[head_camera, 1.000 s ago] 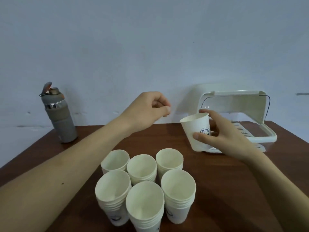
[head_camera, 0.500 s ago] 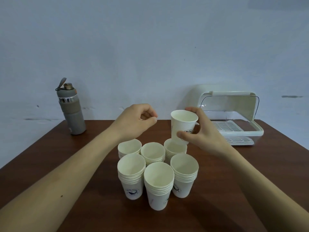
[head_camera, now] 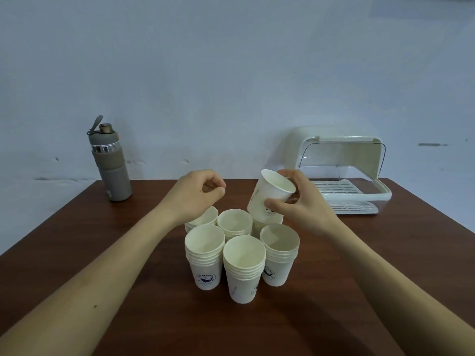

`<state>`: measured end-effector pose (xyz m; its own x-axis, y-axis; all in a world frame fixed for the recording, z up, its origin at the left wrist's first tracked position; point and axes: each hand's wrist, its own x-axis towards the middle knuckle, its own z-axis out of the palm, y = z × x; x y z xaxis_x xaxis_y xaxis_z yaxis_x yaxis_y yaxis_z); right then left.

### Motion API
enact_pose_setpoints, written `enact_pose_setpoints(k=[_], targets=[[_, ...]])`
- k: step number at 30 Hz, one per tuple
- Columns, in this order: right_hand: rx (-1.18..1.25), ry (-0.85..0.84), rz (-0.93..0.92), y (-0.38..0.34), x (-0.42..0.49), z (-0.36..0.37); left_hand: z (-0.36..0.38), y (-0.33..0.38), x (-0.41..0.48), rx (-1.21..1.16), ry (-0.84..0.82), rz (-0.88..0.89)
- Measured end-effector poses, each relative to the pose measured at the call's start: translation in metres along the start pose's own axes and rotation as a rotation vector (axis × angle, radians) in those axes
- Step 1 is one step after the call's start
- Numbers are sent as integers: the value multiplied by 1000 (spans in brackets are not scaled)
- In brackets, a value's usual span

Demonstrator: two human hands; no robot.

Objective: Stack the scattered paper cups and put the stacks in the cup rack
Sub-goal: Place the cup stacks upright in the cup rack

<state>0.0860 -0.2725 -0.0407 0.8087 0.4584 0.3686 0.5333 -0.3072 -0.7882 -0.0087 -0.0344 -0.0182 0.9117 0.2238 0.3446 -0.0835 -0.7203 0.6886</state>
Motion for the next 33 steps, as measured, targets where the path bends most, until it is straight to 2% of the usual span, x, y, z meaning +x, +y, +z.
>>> enact_pose_setpoints(k=[4,9,16,23,27,33], targets=[[-60,-46,-34,-11,8,15,-10,-7,-1,13,40,-12],[-177,31,-16,-5,16,7,-22,-17,-4,35,43,-24],[-299,-155,60,11,12,2,-13,-22,0,49,-34,-60],[-260,-141,54,16,12,0,-8,-34,2,79,-104,-94],[-329,-145,24,21,16,2,-7,-43,1,155,-128,-112],[-375,-269,108,20,17,4,-7,-53,5,201,-172,-195]])
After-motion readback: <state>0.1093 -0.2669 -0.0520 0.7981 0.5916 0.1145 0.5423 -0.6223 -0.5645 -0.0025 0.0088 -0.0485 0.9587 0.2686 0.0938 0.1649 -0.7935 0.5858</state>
